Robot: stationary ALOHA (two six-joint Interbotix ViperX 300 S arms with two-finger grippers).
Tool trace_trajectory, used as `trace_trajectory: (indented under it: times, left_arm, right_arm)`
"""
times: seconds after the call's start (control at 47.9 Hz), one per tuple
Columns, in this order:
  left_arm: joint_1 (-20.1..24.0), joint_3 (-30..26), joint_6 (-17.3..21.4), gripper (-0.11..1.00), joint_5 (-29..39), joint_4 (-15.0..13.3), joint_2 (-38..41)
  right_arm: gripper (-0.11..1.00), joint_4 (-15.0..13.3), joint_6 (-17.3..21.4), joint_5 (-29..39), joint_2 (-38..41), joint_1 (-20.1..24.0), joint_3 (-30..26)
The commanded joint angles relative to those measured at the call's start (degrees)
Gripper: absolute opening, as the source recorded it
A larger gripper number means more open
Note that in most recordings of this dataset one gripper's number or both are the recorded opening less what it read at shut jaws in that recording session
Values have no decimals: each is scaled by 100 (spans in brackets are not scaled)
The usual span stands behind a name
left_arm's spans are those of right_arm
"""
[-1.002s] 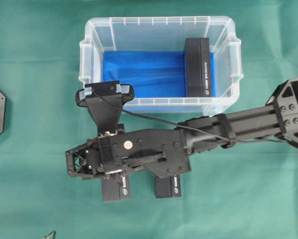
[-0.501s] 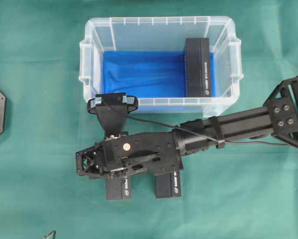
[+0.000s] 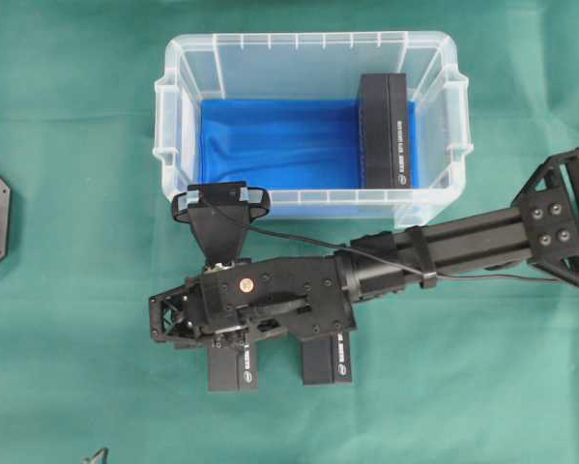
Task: Take the box out of the case with the right arm.
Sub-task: 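Lower the black box onto the cloth and open the right gripper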
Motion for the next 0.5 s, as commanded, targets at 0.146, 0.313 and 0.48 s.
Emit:
trace_trajectory:
  times: [0.146, 0.313, 0.48]
  left_arm:
    - [-9, -114, 9, 0, -26, 9, 18]
    - [-9, -114, 9, 0, -26, 9, 18]
    - [-9, -123, 9, 0, -35, 18, 9]
  right_arm:
    - [79, 0, -9, -9, -229, 35, -88]
    - [93, -9, 0, -9, -255, 35, -88]
    - [91, -44, 9, -9, -281, 26, -79]
